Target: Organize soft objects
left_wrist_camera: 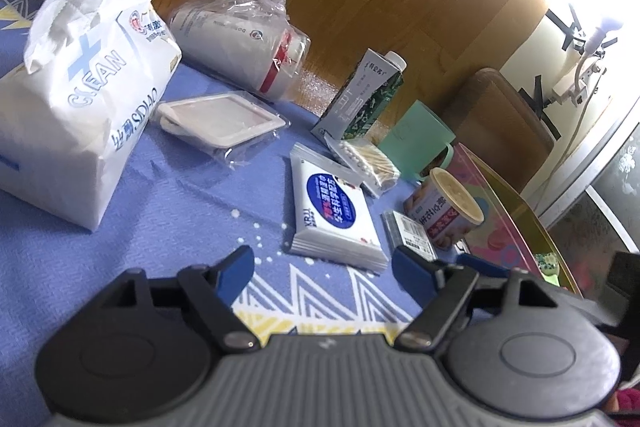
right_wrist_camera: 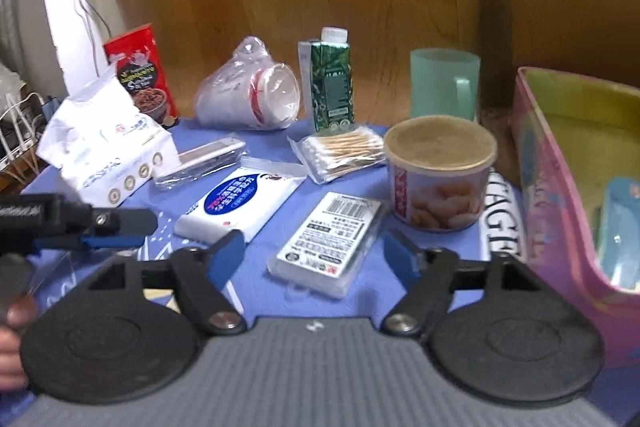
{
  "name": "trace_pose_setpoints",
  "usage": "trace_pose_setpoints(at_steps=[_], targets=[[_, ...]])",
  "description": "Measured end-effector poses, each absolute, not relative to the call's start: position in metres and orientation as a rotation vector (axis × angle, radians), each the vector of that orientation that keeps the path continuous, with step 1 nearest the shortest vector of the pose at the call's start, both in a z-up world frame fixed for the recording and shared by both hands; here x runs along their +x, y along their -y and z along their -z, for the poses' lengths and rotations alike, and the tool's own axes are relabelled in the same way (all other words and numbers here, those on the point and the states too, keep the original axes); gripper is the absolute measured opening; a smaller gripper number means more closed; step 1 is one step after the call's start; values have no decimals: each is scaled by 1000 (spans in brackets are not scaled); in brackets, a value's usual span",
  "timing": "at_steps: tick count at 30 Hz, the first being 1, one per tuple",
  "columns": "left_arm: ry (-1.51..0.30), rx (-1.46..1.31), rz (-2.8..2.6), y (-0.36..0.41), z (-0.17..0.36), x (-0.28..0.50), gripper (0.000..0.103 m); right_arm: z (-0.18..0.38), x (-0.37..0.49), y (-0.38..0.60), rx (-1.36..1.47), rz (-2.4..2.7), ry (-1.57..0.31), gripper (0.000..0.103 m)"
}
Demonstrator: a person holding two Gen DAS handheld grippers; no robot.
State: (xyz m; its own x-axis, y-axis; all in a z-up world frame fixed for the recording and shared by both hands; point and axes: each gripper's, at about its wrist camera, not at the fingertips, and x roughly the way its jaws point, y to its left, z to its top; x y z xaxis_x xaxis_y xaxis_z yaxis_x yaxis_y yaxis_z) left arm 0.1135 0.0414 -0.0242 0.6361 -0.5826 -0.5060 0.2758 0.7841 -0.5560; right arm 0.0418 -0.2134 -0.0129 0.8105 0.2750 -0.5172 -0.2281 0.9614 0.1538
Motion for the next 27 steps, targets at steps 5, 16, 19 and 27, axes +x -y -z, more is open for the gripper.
trace_pose_setpoints(at_steps=[5, 16, 19, 27], targets=[[-731, -455, 522, -41, 25, 114, 78, 28, 54, 197, -28, -201, -613, 68], [-744, -405, 556, -29, 24, 116, 78, 28, -39, 228, 13, -324, -588, 63], [-775, -366, 565, -11, 19, 115, 76, 29, -61, 241, 68, -321, -572, 63], [-907, -176, 777, 99, -16, 87, 75, 35, -72, 275, 331, -340, -555, 63]])
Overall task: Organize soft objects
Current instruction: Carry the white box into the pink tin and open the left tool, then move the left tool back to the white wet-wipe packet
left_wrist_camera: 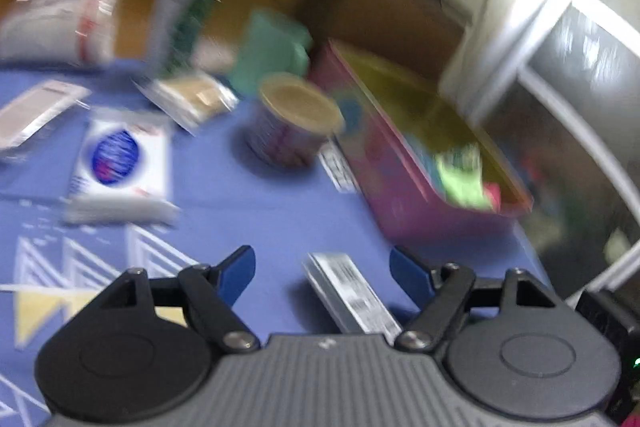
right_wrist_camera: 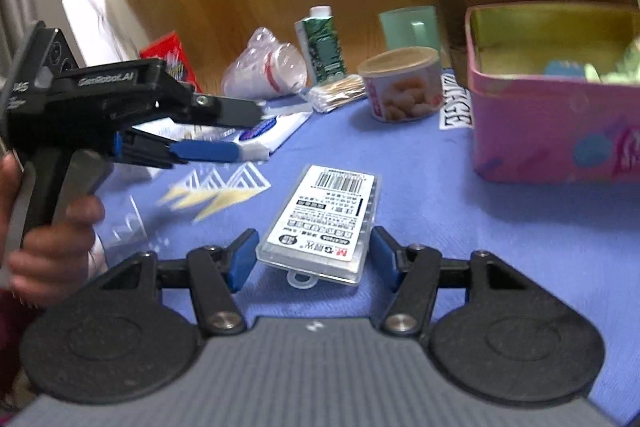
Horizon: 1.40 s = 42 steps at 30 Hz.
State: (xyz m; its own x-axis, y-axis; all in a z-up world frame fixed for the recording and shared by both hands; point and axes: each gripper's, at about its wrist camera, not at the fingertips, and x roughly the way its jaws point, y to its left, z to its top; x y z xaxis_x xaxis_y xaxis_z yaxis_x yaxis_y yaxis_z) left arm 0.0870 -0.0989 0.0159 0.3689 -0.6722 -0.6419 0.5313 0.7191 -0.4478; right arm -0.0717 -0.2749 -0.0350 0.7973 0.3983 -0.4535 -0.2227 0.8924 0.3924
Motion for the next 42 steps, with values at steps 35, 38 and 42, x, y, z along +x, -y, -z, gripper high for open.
trace_pose_setpoints(at_steps=[35, 38, 42], targets=[[-690, -57, 908, 266, -72, 74, 50, 9, -25, 428, 235, 258, -332, 71], [-655, -106, 931, 241, -78, 68, 51, 3, -41, 413, 229, 242, -266, 72], [-595, -165, 920, 196, -85, 60, 51, -6, -57, 389, 232, 195, -205, 72]])
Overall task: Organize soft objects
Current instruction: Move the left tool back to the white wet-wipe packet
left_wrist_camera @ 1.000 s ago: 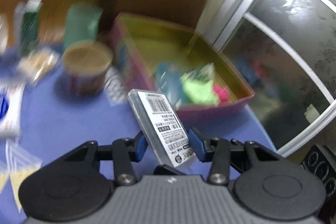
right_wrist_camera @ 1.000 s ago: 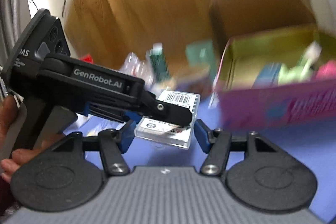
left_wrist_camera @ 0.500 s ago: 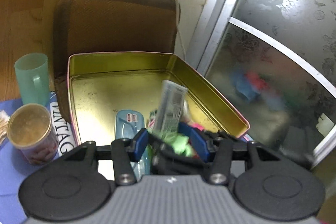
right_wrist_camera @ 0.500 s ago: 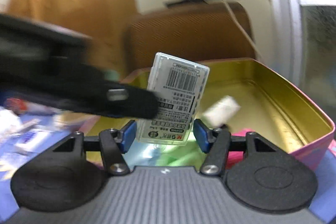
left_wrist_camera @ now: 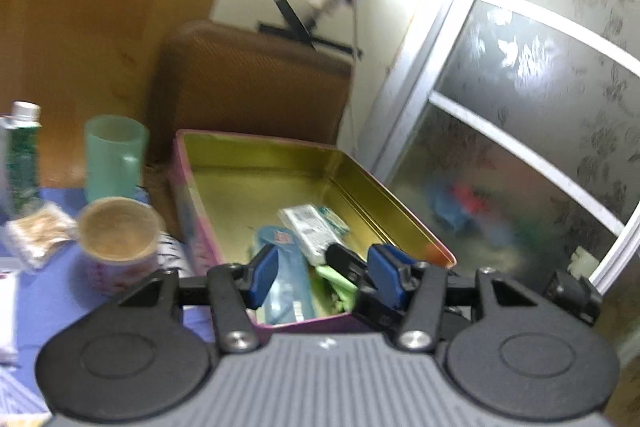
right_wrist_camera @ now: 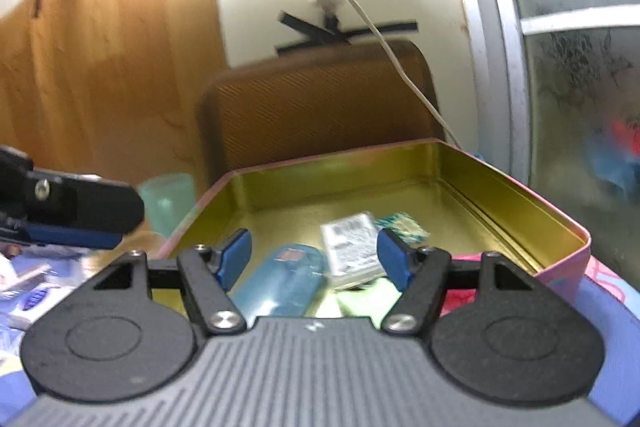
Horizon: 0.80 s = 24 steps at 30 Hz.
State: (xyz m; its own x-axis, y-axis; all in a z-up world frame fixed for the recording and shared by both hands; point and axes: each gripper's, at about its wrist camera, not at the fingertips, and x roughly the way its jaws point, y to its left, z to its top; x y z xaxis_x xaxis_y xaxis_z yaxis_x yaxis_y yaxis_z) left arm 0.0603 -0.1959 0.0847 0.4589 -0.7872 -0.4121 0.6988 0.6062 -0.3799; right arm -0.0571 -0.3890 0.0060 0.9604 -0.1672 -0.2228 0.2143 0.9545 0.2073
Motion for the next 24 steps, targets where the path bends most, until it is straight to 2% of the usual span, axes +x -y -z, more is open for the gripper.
trace_pose_setpoints(at_steps=[2, 6, 13, 18, 24], targets=[[-566, -177, 888, 172, -85, 58, 54, -11, -58, 375, 236, 155, -181, 71], [-522, -193, 795, 120, -77, 58, 55, -15, -61, 341, 238, 71, -176, 71], [-497, -181, 558, 43, -51, 71, 55, -3, -44, 277, 192, -81, -279, 70], [-517, -207, 430, -7, -33, 90, 59, 6, -35, 239, 135, -153, -333, 67], [-550, -294, 342, -55, -9, 105, 59, 10, -24, 207, 81, -210, -370, 66]])
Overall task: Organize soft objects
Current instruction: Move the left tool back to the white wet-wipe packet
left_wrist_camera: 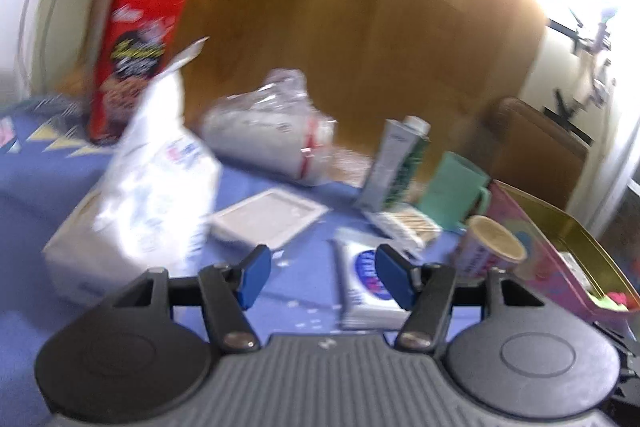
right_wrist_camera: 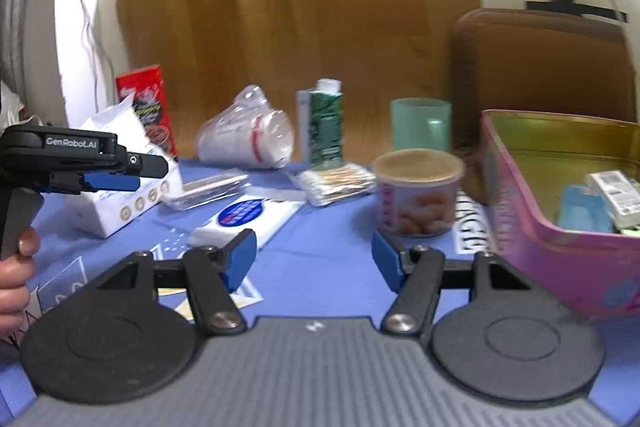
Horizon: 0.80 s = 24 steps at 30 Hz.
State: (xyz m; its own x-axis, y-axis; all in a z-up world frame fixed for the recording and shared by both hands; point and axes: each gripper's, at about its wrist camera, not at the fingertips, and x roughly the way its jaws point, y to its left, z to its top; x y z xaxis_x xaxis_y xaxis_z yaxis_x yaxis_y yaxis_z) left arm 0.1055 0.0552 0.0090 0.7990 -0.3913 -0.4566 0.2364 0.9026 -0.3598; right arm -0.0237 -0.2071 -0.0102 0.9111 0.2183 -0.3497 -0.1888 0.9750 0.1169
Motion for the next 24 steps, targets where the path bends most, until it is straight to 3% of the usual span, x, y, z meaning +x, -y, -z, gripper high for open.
trace_pose_setpoints(at_steps=[7, 10, 15, 18, 24], targets=[[-600, -348, 359, -64, 7, 116, 60, 16, -13, 182, 46, -246, -397, 66], [-619, -364, 365, -65, 11, 117, 68, 18, -9, 179, 43, -256, -420, 66], [-608, -388, 365, -68, 10, 115, 69, 19, -8, 180, 59, -259, -438, 66], [-596, -399, 355, -70, 9, 113, 76, 20, -7, 183, 86, -254, -445, 66], [-591, -412, 345, -72, 9, 113, 76, 21, 1, 183, 103, -273, -483, 66]])
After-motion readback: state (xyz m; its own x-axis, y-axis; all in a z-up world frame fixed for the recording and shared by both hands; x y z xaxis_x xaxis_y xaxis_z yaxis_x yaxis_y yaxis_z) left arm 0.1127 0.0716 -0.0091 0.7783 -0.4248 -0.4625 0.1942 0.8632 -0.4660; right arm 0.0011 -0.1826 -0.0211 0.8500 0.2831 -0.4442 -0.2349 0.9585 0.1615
